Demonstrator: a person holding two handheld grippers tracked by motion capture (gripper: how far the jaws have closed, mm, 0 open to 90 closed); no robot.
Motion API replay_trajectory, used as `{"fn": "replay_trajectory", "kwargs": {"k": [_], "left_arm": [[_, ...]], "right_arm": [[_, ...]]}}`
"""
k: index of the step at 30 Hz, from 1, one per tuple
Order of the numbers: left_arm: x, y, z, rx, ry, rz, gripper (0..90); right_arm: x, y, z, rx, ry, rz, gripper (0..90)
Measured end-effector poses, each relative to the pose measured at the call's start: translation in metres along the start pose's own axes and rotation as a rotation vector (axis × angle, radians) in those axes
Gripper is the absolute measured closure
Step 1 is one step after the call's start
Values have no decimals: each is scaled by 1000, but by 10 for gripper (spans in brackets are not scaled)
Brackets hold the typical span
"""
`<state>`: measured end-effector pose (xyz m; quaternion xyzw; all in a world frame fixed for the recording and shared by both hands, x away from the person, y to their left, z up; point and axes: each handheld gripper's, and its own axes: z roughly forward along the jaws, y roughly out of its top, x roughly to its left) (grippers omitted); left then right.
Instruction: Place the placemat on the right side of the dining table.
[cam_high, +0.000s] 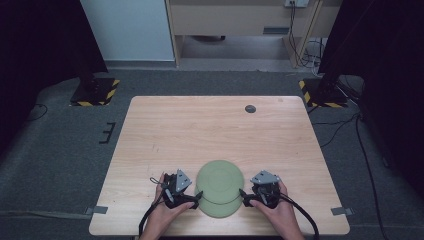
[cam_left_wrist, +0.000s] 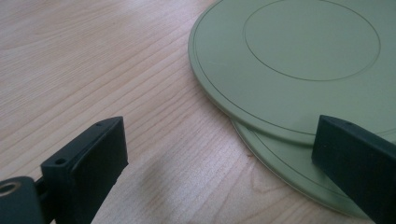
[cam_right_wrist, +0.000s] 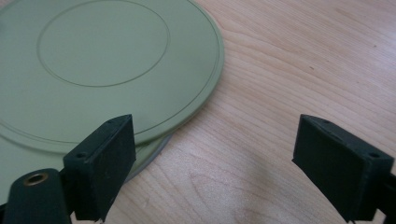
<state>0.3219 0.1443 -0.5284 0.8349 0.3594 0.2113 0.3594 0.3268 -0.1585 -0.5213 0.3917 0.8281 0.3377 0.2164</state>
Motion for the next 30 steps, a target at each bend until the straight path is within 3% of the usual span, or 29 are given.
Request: {"fn": "replay_trajectory", "kwargs": {"k": [2, 8, 14, 19, 25, 30], "left_arm": [[-1, 0, -1, 3, -5, 4, 29], [-3, 4, -5, -5, -6, 17, 31], [-4, 8, -8, -18, -13, 13, 31], [-5, 8, -9, -15, -18, 18, 32], [-5, 8, -7, -7, -26, 18, 30], [-6, 8, -6, -5, -35, 12, 29]], "right_arm": [[-2, 3, -2, 3, 22, 7, 152], [0, 24, -4, 47, 82, -80, 150], [2, 53, 4, 75, 133, -120, 145], [-3, 67, 21, 120, 186, -107, 134], [-10, 72, 42, 173, 280, -52, 178], [-12, 71, 55, 193, 309, -18, 176]]}}
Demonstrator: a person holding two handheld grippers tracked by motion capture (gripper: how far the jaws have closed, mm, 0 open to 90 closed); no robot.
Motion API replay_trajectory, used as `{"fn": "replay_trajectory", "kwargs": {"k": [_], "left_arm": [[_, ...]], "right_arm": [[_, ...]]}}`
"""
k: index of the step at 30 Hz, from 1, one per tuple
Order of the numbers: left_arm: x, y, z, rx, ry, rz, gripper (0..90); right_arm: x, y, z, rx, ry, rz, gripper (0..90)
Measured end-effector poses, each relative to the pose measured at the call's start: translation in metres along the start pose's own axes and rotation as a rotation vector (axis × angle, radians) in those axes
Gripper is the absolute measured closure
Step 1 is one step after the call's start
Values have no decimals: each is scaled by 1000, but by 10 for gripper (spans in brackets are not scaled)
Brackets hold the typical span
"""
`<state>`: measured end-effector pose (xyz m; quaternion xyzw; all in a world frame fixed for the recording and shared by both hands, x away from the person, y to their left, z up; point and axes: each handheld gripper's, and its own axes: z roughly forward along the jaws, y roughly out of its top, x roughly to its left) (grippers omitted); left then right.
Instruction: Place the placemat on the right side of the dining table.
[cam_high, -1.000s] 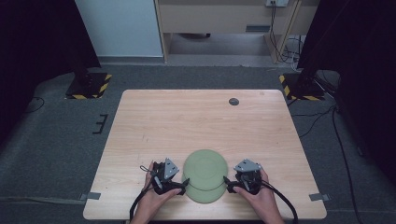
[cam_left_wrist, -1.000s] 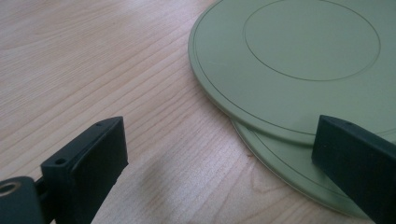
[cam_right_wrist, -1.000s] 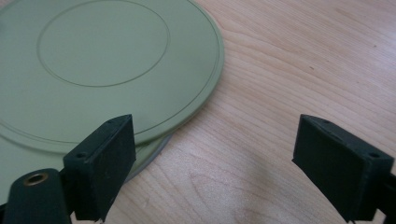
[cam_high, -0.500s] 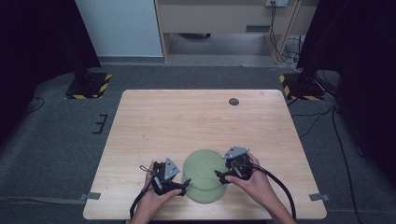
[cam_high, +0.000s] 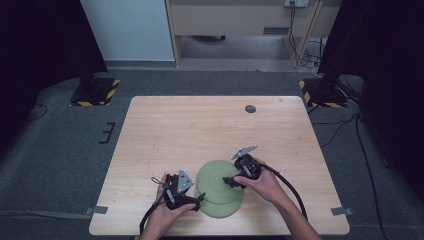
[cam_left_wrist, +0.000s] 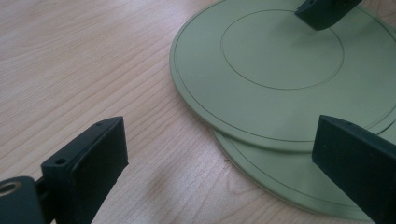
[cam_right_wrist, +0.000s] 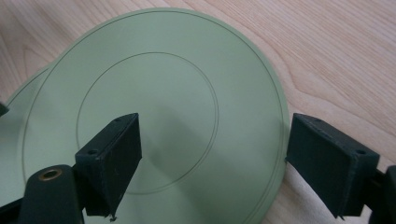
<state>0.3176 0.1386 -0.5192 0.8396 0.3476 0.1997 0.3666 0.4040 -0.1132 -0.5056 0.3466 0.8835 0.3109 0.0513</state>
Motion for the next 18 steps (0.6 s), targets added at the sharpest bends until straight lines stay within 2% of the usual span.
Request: {"fn": "replay_trajectory", "kwargs": {"k": [9, 15, 18], "left_arm": [[-4, 0, 5, 17, -9, 10, 30], [-5, 0, 5, 14, -10, 8, 31], [-6, -1, 6, 18, -10, 13, 33]], "right_arm": [[-12, 2, 10, 5, 35, 65, 185], [-16, 2, 14, -3, 57, 85, 183], [-16, 2, 14, -11, 66, 88, 212]]}}
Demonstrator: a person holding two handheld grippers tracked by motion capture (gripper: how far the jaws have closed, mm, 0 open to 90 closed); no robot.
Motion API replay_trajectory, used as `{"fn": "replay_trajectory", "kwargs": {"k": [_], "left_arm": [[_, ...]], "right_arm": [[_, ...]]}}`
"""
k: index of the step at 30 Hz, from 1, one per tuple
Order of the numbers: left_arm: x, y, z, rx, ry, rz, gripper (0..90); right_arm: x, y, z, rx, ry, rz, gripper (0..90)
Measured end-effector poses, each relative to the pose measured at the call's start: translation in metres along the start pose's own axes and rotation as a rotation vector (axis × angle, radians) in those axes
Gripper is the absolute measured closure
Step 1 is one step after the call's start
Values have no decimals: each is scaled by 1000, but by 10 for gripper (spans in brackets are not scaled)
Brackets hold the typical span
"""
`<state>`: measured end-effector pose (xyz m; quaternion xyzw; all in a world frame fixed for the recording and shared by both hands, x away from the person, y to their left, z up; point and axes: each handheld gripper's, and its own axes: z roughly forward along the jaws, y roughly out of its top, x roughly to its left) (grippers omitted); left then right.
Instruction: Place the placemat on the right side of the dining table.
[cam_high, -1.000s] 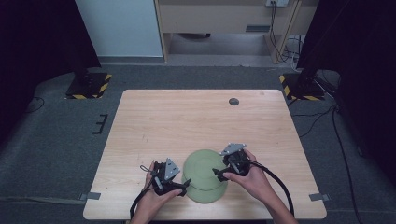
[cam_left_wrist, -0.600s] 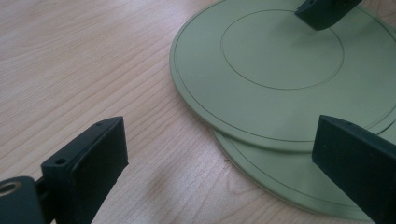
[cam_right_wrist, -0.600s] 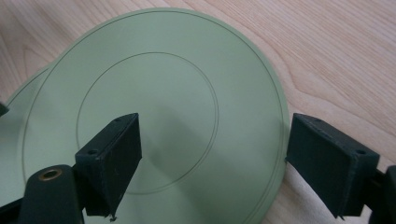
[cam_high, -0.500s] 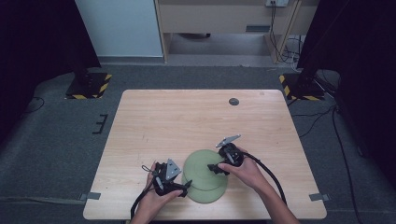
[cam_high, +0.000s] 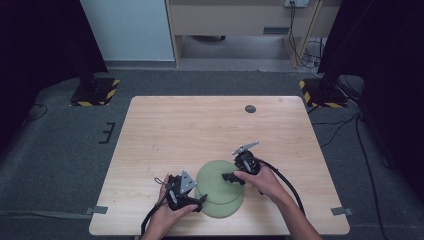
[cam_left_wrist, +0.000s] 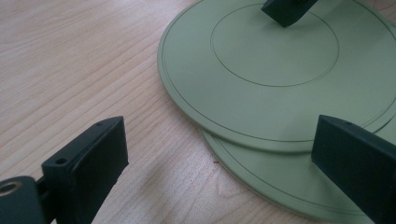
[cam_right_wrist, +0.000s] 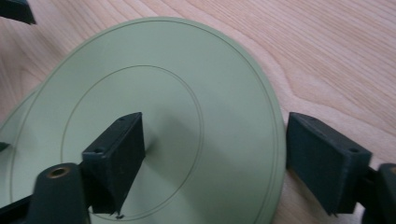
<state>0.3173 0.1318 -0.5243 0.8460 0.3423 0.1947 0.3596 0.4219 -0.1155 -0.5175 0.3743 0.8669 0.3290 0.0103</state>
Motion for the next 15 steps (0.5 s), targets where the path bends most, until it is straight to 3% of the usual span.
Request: {"fn": "replay_trajectory", "kwargs": {"k": [15], "left_arm": [[-3, -1, 3, 4, 26, -2, 4]], "right_arm": [[-1, 0, -13, -20, 10, -6, 291]]}}
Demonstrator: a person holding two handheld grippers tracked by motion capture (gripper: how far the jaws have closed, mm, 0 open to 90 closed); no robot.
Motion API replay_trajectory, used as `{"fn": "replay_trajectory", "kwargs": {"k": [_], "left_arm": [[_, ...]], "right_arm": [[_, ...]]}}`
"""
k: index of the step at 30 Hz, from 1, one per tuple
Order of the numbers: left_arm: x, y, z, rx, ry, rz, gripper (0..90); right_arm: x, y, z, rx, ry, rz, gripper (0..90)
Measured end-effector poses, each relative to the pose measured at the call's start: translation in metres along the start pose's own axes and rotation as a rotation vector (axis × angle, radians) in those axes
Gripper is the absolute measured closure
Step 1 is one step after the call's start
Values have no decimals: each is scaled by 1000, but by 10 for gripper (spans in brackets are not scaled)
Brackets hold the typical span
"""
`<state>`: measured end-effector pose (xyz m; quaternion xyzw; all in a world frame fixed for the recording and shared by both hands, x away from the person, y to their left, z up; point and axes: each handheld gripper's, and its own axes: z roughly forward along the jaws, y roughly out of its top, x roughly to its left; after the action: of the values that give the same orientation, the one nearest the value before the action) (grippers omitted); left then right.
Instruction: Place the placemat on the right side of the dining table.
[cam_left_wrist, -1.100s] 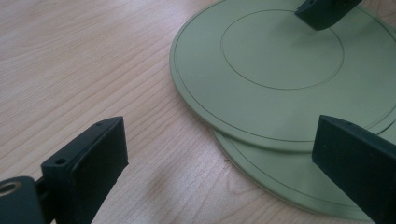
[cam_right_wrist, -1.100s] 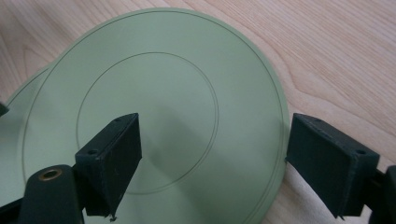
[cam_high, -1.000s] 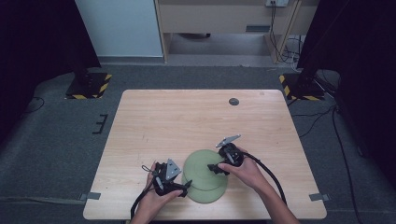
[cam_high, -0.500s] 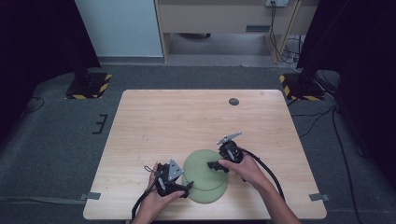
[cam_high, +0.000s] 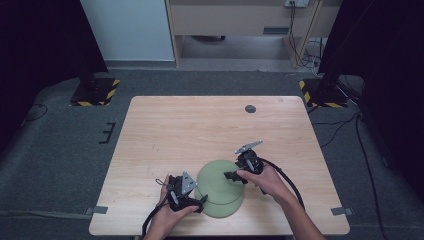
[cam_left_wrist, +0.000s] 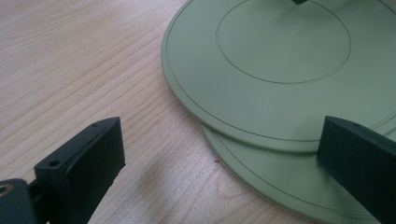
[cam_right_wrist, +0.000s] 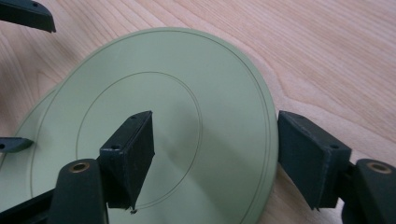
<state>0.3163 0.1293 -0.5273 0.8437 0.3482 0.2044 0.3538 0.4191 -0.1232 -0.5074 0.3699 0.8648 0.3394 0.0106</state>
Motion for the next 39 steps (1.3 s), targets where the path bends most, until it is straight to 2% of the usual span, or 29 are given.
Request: {"fn": "replay_trajectory", "kwargs": {"k": [4, 8, 13, 16, 19, 23, 25, 30, 39], "left_arm": [[-1, 0, 0, -2, 7, -1, 3], [-1, 0, 0, -1, 8, -3, 2], [-1, 1, 0, 0, 9, -3, 1], [-1, 1, 0, 0, 9, -4, 1], [-1, 0, 0, 0, 10, -3, 1], [-1, 0, 0, 0, 11, -2, 2], [-1, 0, 0, -1, 9, -4, 1], [-1, 0, 0, -1, 9, -5, 2], [-1, 0, 0, -1, 9, -3, 3]], "right_arm": [[2, 1, -7, -21, -2, -6, 319], [3, 4, -18, -49, 9, -10, 391], [8, 10, -27, -76, 48, -26, 495], [12, 10, -27, -55, 64, -49, 549], [17, 9, -23, -28, 43, -79, 611], [14, 10, -23, -34, 21, -79, 753], [13, 10, -23, -30, 9, -81, 792], [13, 9, -23, -20, -4, -68, 839], [13, 10, -24, -13, -4, -51, 854]]}}
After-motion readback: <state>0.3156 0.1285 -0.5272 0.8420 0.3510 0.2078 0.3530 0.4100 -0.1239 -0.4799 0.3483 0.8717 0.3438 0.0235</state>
